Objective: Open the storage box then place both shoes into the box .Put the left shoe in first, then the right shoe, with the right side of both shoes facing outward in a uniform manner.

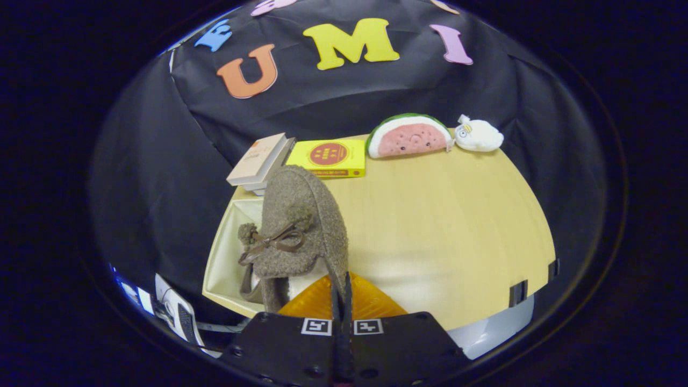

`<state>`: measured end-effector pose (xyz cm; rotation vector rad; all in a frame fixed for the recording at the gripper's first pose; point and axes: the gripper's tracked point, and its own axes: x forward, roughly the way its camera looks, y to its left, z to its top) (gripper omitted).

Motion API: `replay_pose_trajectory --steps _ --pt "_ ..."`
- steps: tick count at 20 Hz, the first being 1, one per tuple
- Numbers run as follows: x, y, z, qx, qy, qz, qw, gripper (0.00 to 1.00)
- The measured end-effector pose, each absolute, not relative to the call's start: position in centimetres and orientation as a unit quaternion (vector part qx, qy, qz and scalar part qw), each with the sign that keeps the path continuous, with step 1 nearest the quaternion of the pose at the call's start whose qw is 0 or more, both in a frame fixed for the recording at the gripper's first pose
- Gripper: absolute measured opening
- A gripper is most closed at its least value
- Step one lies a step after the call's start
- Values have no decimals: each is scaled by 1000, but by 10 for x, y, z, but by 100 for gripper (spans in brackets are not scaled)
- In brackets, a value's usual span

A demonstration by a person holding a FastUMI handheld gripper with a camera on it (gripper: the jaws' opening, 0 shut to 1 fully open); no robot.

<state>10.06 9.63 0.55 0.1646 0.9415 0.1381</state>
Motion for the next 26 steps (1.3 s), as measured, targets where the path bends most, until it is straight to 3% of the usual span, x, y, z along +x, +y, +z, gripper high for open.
replay_pose_trajectory --steps 11,25,26 --pt "131 222 -27 96 451 105 881 0" --pt "142 232 -91 50 452 51 889 2" --pt "142 229 -90 47 449 47 891 6"
